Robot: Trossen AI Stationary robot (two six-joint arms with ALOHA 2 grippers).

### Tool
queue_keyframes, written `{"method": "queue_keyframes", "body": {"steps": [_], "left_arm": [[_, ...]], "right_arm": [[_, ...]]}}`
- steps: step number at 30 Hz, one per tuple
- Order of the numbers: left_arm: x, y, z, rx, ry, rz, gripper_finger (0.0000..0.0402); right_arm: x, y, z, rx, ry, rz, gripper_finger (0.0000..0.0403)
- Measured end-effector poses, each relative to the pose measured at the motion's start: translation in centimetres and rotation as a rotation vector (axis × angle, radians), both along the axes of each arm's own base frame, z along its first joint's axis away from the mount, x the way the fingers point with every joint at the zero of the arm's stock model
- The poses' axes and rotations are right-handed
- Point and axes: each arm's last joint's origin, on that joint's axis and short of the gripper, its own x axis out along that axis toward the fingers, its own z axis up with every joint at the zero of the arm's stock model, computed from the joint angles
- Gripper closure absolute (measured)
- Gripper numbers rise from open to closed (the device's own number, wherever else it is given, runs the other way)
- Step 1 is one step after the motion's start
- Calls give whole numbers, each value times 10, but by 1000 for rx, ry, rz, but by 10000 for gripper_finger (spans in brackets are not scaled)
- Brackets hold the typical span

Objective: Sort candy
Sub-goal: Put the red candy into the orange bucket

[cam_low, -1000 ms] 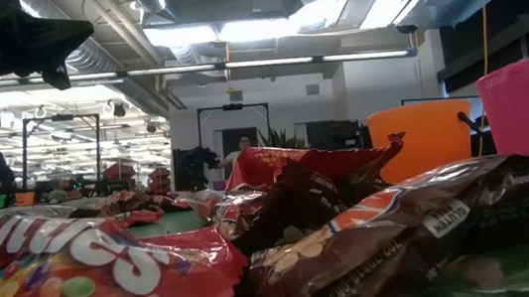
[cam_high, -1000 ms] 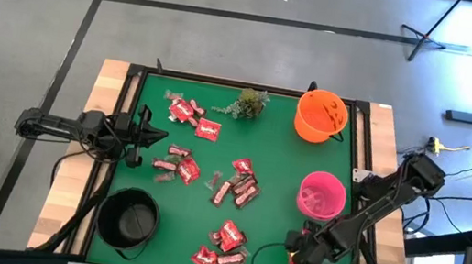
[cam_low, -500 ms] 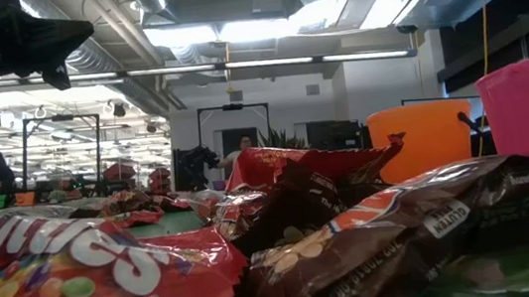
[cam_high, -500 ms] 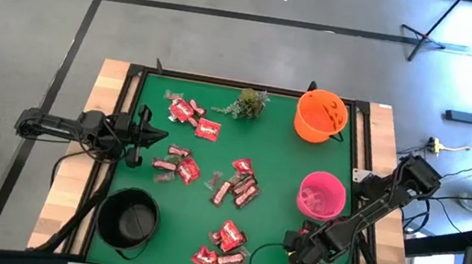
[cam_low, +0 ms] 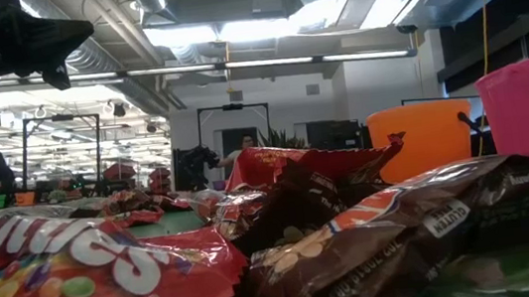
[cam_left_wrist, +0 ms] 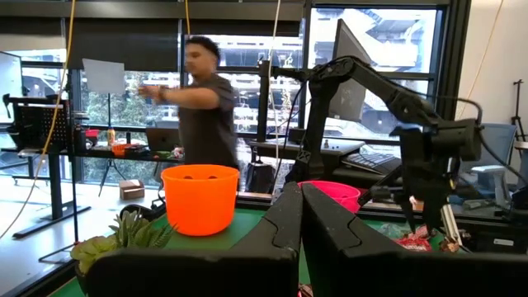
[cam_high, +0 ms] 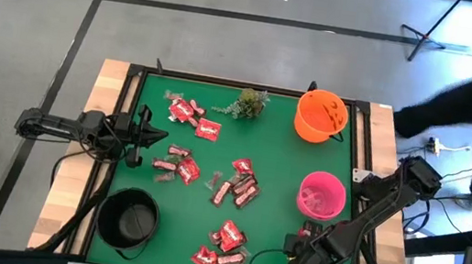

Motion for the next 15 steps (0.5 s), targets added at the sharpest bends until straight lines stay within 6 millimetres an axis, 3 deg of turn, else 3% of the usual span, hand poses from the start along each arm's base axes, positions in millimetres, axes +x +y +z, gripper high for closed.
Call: {"method": "queue_keyframes", "body": {"steps": [8, 15], "left_arm": [[0, 0, 0, 0, 0, 0, 401], [0, 0, 0, 0, 0, 0, 401]], "right_arm": [[2, 1, 9, -26, -22, 10, 269], [1, -2, 9, -66, -23, 28, 199]]}}
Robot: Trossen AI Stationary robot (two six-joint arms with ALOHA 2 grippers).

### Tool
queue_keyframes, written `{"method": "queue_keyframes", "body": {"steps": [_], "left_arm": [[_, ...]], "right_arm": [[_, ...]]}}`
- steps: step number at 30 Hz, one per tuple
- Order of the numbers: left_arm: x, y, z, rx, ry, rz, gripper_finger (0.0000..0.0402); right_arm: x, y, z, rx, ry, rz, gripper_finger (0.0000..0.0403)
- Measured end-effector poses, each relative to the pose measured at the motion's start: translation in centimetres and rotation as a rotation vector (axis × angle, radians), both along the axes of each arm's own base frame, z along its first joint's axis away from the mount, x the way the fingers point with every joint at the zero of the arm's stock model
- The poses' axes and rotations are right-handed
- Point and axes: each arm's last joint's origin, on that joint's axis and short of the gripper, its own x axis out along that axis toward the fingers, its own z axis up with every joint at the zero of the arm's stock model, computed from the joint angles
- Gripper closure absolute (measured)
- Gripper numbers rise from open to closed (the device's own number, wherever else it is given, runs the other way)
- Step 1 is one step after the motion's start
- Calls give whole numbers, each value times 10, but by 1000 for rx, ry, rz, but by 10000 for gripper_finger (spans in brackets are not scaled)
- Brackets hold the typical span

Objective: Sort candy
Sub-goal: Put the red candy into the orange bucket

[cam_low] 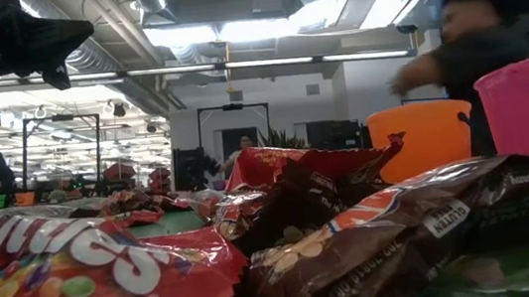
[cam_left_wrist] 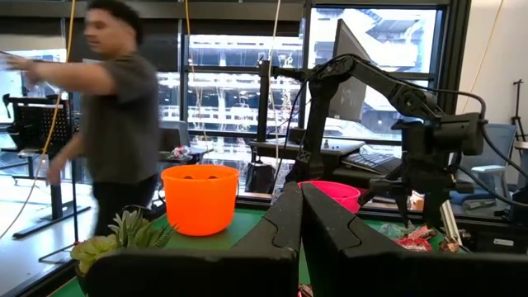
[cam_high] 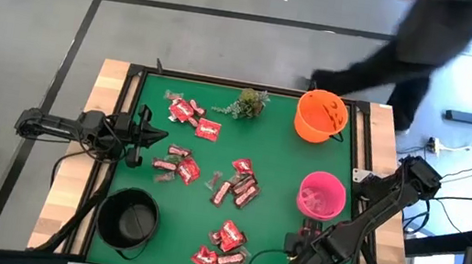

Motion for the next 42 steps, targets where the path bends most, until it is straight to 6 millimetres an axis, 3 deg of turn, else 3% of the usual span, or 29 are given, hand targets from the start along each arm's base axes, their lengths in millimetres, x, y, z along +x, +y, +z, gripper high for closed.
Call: {"method": "queue_keyframes", "body": {"steps": [7, 14, 26, 31, 35, 42], "left_arm": [[0, 0, 0, 0, 0, 0, 401], [0, 0, 0, 0, 0, 0, 401], [0, 0, 0, 0, 0, 0, 401], [0, 0, 0, -1, 0, 4, 401], [0, 0, 0, -1, 0, 5, 401], [0, 0, 0, -1, 0, 5, 401]], "right_arm": [[-5, -5, -18, -4, 25, 2, 157], [-7, -7, -28, 9, 26, 2, 155], [-4, 3, -68, -1, 152, 71, 155], [-4, 3, -72, -14, 160, 70, 157], [-4, 4, -72, -16, 157, 70, 194], [-3, 3, -71, -30, 156, 72, 307]]}}
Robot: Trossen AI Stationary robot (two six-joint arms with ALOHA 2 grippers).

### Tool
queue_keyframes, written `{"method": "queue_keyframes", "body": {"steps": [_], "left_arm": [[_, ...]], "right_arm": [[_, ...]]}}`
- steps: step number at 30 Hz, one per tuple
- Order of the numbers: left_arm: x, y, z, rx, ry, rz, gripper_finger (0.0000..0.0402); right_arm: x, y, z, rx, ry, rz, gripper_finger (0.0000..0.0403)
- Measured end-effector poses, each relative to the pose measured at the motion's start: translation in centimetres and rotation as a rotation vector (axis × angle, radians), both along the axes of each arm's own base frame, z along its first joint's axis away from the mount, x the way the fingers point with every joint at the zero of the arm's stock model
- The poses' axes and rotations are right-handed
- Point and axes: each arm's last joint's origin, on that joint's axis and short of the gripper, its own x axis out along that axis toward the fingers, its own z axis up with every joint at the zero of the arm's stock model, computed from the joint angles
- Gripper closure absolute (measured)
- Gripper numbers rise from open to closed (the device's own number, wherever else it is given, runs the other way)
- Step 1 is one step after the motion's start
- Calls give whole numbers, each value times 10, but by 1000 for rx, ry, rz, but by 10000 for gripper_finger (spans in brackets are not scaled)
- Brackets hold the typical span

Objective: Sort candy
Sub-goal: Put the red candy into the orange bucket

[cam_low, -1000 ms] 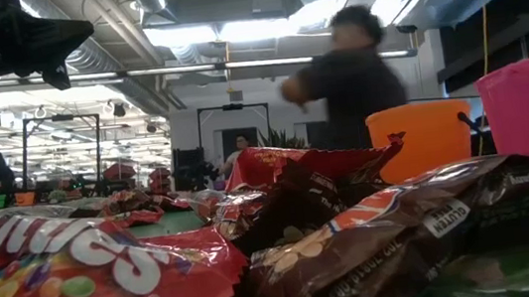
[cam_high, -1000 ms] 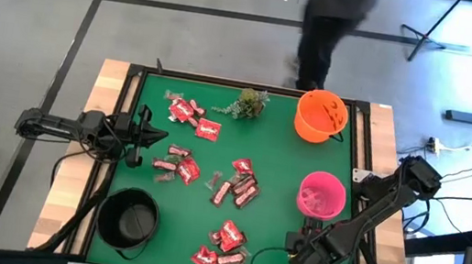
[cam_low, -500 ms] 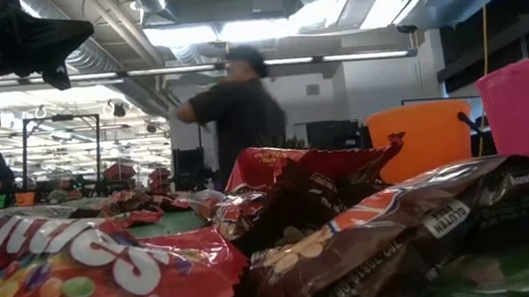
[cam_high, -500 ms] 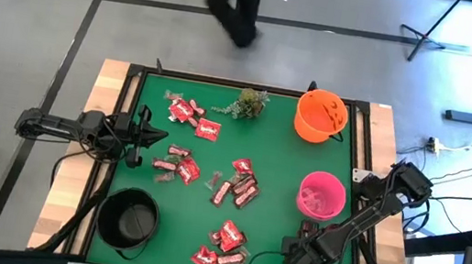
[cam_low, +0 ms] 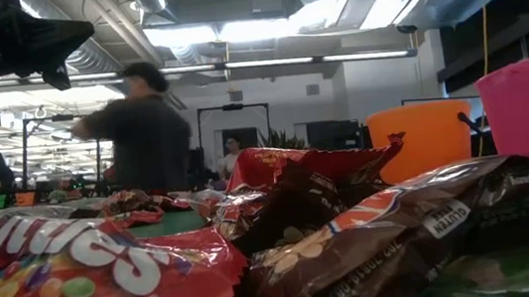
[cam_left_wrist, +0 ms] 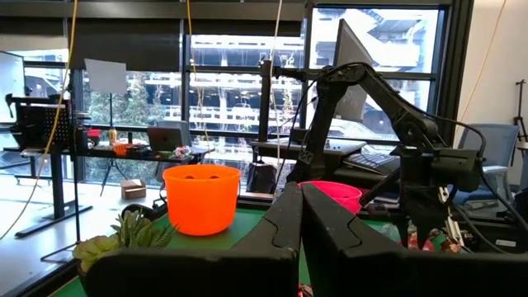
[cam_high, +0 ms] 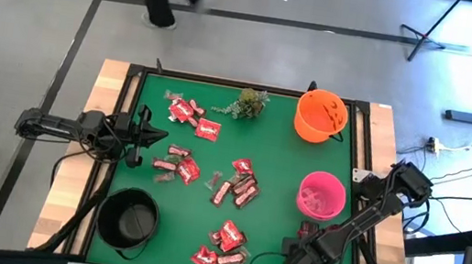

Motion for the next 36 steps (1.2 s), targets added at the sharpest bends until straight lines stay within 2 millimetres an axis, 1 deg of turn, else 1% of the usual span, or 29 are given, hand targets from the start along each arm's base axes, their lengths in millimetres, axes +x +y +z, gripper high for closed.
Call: {"method": "queue_keyframes", "body": {"steps": [2, 5, 10, 15, 29, 32, 36], "left_arm": [[0, 0, 0, 0, 0, 0, 401], [0, 0, 0, 0, 0, 0, 401], [0, 0, 0, 0, -1, 0, 401], [0, 0, 0, 0, 0, 0, 401], [0, 0, 0, 0, -1, 0, 401], [0, 0, 0, 0, 0, -1, 401], [0, 0, 0, 0, 0, -1, 401]], "right_arm": [[1, 1, 2, -16, -8, 1, 331], [5, 3, 9, -44, -29, 0, 354], [9, 5, 19, -111, -66, -1, 375], [13, 8, 25, -109, -94, -4, 396], [15, 10, 31, -103, -120, -10, 402], [18, 11, 40, -131, -158, -12, 402], [24, 11, 57, -189, -202, -3, 403]]}}
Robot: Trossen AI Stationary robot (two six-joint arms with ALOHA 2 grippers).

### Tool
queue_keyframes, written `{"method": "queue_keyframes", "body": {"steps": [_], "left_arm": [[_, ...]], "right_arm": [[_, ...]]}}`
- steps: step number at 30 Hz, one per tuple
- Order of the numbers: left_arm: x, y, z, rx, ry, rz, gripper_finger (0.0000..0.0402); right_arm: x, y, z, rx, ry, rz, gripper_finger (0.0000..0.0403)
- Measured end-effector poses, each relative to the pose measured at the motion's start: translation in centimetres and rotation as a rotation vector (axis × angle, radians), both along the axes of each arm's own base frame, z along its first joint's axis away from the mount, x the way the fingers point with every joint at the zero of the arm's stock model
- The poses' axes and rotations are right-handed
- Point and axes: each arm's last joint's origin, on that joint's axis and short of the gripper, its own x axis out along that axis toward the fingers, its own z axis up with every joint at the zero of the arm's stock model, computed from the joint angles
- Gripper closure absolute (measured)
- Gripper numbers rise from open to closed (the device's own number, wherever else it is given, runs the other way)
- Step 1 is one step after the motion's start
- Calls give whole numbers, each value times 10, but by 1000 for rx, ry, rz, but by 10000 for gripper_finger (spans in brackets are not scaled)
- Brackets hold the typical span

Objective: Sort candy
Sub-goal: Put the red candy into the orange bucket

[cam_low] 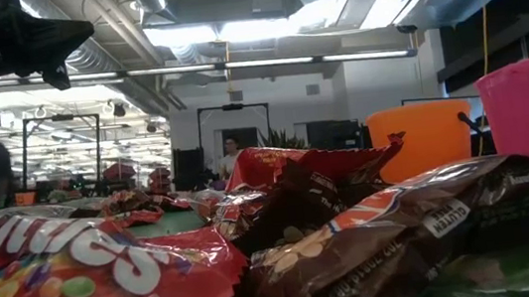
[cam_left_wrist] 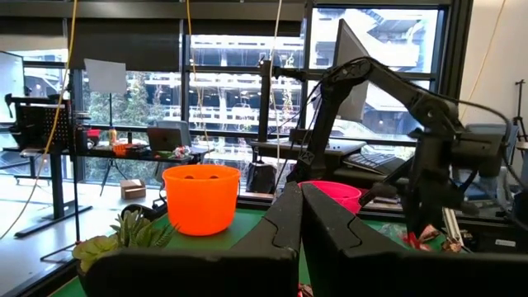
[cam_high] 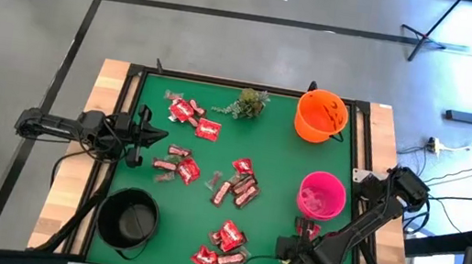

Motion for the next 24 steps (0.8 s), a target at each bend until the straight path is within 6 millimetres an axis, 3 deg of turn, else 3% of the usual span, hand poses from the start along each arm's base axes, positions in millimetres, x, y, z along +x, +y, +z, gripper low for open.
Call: {"method": "queue_keyframes", "body": {"steps": [10, 24], "left_arm": [[0, 0, 0, 0, 0, 0, 401], [0, 0, 0, 0, 0, 0, 401]], "right_arm": [[25, -2, 40, -90, -203, 7, 403], [55, -6, 48, -60, -378, 81, 403]]}}
